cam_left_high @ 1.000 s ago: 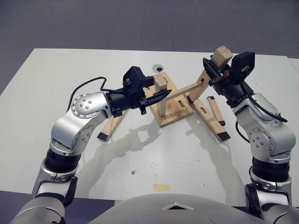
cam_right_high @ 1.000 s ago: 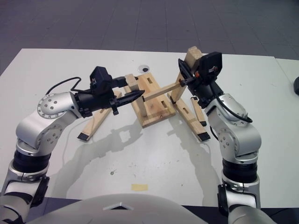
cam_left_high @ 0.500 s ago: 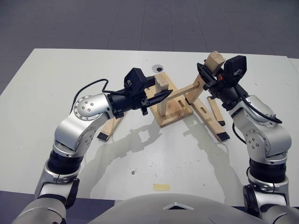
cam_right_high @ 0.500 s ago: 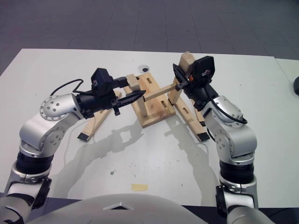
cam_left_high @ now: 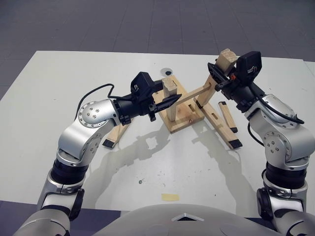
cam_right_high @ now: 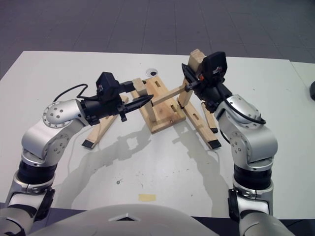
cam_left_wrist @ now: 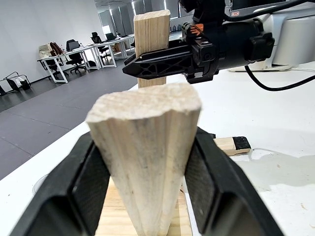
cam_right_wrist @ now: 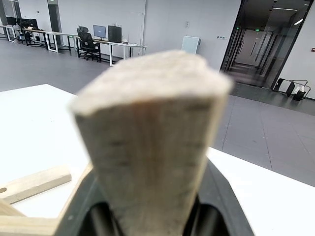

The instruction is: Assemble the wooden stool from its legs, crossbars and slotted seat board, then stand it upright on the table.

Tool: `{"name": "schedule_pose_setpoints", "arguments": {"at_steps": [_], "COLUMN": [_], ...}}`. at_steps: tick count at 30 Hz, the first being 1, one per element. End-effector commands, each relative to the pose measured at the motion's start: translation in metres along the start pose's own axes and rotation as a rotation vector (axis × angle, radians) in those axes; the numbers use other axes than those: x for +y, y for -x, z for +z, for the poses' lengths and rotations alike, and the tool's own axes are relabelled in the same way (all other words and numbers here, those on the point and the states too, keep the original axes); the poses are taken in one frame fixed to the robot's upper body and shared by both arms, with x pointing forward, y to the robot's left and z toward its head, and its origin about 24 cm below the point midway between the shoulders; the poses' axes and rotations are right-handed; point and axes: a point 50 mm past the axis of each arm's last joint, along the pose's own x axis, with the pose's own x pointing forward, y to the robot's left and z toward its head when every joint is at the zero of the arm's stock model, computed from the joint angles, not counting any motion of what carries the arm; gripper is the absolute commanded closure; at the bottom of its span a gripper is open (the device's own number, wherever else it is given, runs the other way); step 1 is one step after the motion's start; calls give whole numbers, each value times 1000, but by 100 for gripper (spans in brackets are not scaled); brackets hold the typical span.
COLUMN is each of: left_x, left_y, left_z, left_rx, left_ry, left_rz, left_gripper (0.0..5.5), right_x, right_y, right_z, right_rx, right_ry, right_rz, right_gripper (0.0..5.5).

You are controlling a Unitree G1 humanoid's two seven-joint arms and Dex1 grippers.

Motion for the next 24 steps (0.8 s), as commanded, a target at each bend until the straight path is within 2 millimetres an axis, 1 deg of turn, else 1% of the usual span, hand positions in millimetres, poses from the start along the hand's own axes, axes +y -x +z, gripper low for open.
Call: {"name": "schedule_pose_setpoints", "arguments": {"at_steps": [1,4,10,12,19,24], "left_x": [-3,-3,-4,-5,-3,-3], "left_y": [1,1,1,1,1,1], "left_z": [-31,-32,-34,-35,-36,-39], "left_rx": [159,163,168,169,176,189], "left_ry": [72,70,69,68,56,48], "left_rz": [13,15,9,9,20,20], "left_gripper": [346,346,346,346,346,346], "right_x": [19,19,21,23,25,21], "right_y": [-1,0,0,0,3,5], "right_z": [28,30,41,40,16,-2], "right_rx": [-131,-130,-142,-127,3,85], "right_ry": [-47,-73,-40,-63,-235,-315], "right_rz": [137,147,170,180,193,173], "right_gripper": [449,449,449,449,449,449]}}
